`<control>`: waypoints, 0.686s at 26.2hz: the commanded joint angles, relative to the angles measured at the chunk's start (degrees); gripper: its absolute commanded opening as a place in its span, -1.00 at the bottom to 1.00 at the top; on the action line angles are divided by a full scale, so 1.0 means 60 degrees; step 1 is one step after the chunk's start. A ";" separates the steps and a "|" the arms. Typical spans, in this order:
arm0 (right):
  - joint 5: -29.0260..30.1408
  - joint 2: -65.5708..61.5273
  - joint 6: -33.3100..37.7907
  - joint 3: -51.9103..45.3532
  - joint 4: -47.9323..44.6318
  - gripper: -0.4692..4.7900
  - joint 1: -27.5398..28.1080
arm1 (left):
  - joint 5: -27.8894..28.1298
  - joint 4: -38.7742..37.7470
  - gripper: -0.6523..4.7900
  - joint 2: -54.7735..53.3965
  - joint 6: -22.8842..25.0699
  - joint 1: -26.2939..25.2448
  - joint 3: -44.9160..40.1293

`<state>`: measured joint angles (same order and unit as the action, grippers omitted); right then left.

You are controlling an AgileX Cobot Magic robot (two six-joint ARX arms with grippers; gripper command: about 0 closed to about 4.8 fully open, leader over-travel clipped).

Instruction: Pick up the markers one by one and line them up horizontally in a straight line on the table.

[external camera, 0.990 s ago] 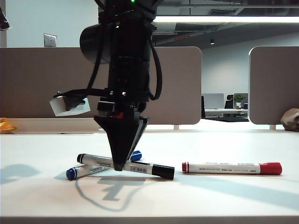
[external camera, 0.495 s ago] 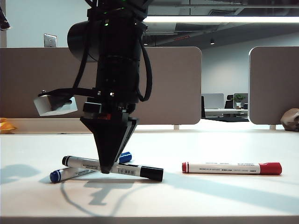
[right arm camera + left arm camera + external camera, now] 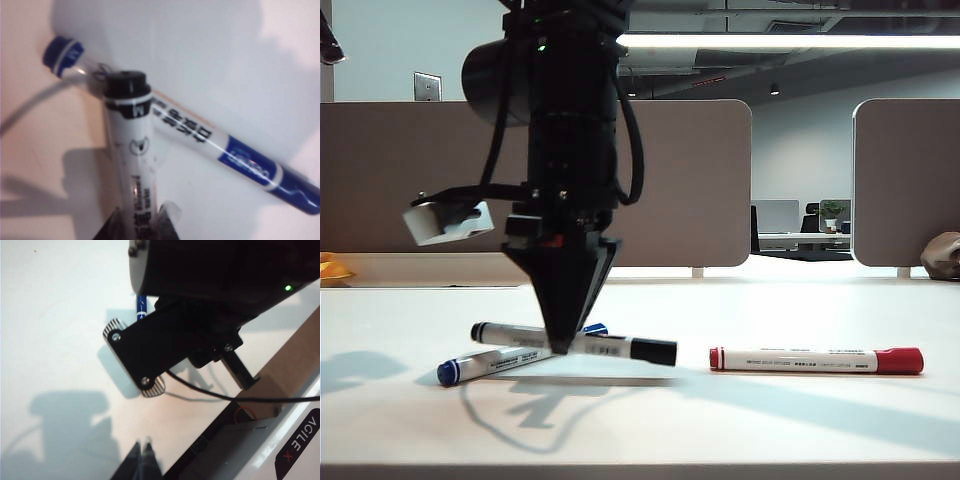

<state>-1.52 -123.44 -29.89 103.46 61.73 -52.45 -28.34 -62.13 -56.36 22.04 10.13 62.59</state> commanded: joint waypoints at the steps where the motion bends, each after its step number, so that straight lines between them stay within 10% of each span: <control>1: -0.0011 0.0197 -0.0033 0.0058 0.0390 -0.55 -0.0004 | -0.0066 0.0124 -0.77 0.0022 0.0007 -0.0015 0.0004; 18: -0.0153 0.0219 -0.0033 0.0036 0.0856 -0.55 0.0047 | -0.0069 0.0226 -0.77 0.0015 0.0000 -0.0015 0.0007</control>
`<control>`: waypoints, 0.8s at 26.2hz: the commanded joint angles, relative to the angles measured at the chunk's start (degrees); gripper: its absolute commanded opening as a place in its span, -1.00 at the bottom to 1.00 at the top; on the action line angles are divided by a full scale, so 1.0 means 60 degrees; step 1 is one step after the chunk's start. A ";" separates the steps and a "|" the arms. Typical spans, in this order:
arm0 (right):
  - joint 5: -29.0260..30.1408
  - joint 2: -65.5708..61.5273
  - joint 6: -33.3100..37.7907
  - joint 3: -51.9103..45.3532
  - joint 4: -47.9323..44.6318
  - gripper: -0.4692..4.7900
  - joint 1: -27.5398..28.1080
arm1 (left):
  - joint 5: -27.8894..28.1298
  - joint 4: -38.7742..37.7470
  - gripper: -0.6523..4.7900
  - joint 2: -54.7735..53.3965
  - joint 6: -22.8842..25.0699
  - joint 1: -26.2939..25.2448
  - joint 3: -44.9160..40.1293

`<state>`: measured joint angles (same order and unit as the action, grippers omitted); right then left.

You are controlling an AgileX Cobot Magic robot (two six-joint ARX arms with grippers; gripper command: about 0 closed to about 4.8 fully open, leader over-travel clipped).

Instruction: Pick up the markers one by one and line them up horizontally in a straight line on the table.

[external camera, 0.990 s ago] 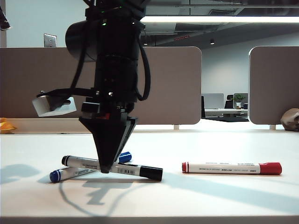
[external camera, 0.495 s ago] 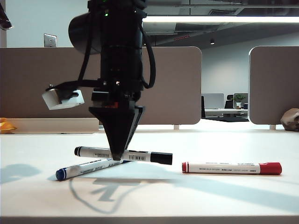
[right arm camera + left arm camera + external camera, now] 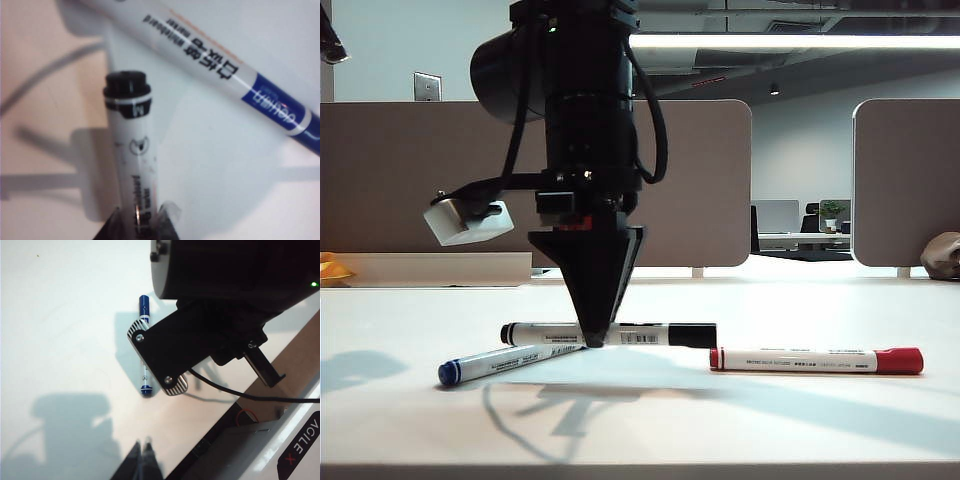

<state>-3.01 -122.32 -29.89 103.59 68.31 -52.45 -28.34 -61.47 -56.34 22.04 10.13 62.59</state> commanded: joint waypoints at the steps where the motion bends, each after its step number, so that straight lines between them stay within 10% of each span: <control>1: 0.0098 0.0018 -0.0033 0.0015 -0.0310 -0.55 0.0084 | -0.0069 0.0113 -0.77 0.0015 0.0000 -0.0015 0.0007; 21: 0.0743 -0.0404 -0.0015 0.0004 -0.0787 -0.55 0.0321 | -0.0062 0.0124 -0.77 0.0015 0.0004 -0.0015 0.0004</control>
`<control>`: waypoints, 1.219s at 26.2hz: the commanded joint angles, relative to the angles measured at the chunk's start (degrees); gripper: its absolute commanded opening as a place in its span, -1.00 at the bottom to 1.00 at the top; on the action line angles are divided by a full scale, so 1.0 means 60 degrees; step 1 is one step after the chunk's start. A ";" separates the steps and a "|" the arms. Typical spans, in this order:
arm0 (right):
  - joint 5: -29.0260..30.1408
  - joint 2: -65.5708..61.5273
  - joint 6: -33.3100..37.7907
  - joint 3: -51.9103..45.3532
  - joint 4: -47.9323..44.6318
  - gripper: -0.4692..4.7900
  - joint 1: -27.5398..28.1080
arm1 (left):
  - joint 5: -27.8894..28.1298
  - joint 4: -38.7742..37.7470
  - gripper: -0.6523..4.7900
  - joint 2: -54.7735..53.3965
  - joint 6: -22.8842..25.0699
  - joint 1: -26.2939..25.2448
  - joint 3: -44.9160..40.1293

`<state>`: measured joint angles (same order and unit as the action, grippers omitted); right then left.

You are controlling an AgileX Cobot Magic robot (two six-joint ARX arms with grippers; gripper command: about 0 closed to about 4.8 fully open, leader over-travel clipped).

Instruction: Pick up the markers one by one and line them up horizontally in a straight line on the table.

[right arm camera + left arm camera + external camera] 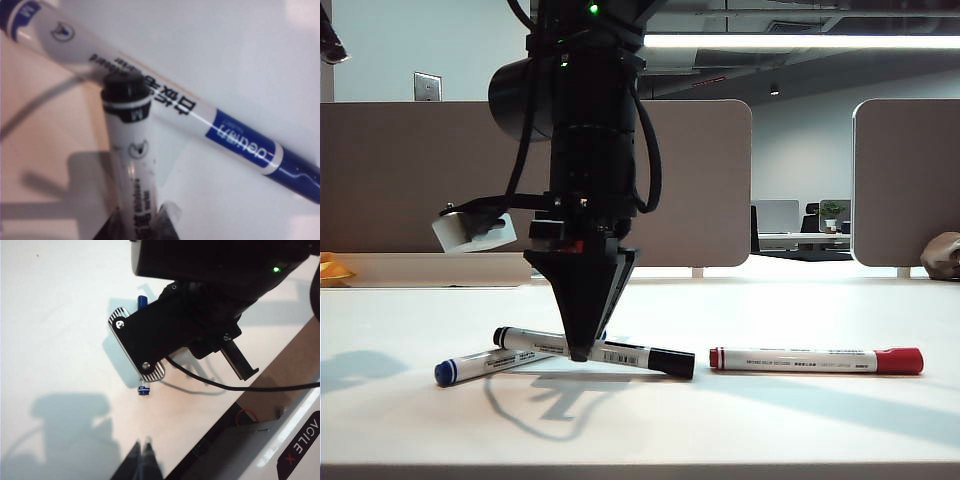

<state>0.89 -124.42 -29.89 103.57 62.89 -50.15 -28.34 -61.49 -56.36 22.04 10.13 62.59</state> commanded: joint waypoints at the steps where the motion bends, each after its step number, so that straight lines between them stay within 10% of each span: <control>1: 0.0098 -0.0055 0.0025 0.0029 0.0219 -0.55 -0.0062 | -0.0062 0.0138 -0.77 0.0018 0.0007 -0.0015 0.0007; 32: 0.0044 -0.0415 -0.0182 0.0007 -0.0455 -0.55 0.0379 | -0.0062 0.0142 -0.77 0.0015 0.0004 -0.0015 0.0004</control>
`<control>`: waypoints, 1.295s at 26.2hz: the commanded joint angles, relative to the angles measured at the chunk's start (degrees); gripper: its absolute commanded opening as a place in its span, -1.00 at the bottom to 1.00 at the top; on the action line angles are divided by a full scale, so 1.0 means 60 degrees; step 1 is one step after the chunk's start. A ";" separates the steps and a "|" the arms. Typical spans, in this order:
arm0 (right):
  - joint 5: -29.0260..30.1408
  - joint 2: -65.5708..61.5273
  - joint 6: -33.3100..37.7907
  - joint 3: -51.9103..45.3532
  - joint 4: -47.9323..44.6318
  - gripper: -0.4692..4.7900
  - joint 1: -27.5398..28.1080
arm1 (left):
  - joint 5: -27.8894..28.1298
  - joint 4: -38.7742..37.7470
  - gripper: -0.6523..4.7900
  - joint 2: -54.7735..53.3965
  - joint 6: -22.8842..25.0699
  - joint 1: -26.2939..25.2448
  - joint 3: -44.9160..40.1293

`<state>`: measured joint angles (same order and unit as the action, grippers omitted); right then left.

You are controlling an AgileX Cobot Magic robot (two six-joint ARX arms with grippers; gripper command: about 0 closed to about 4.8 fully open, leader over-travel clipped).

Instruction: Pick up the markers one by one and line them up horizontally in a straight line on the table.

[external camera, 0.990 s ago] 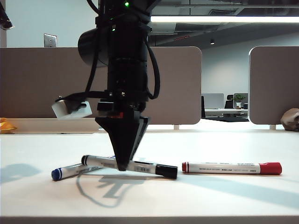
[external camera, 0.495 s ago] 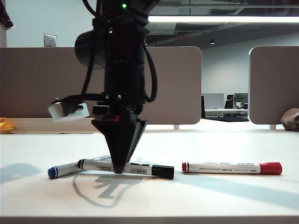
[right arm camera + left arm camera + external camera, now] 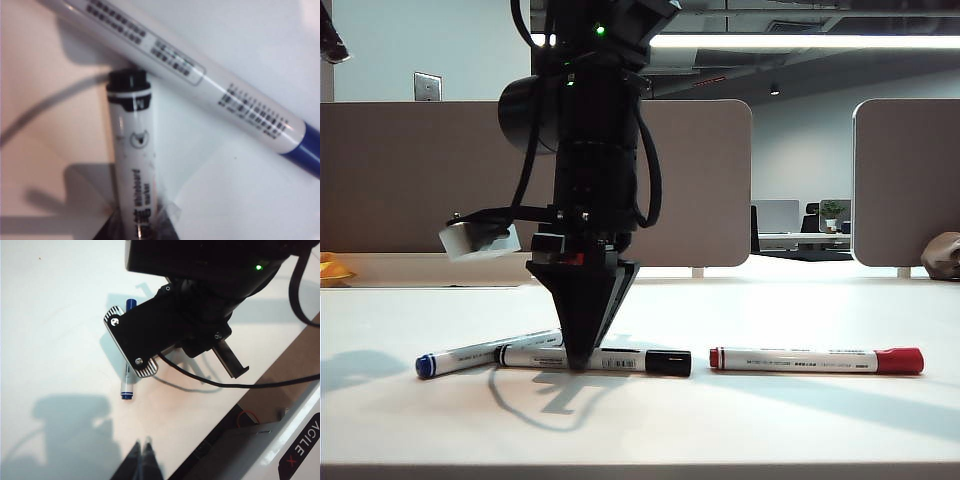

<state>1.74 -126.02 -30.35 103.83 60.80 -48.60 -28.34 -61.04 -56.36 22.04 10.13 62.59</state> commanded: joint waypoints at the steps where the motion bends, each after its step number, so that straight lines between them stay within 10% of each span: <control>1: -0.0124 -0.0149 -0.0208 -0.0033 -0.0095 -0.55 0.0179 | -0.0062 0.0044 -0.77 0.0015 0.0004 -0.0015 0.0004; 11: -0.0113 -0.0142 -0.0208 -0.0036 0.0313 -0.54 0.0444 | -0.0066 0.0138 -0.77 0.0004 0.0007 -0.0015 0.0004; 34: -0.0346 0.0237 -0.0197 0.0404 0.0404 0.19 0.0317 | -0.0062 0.0189 -0.77 0.0007 0.0004 -0.0015 0.0007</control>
<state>-0.25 -125.67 -31.53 105.23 63.05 -46.50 -28.34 -60.60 -56.47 22.04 10.13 62.59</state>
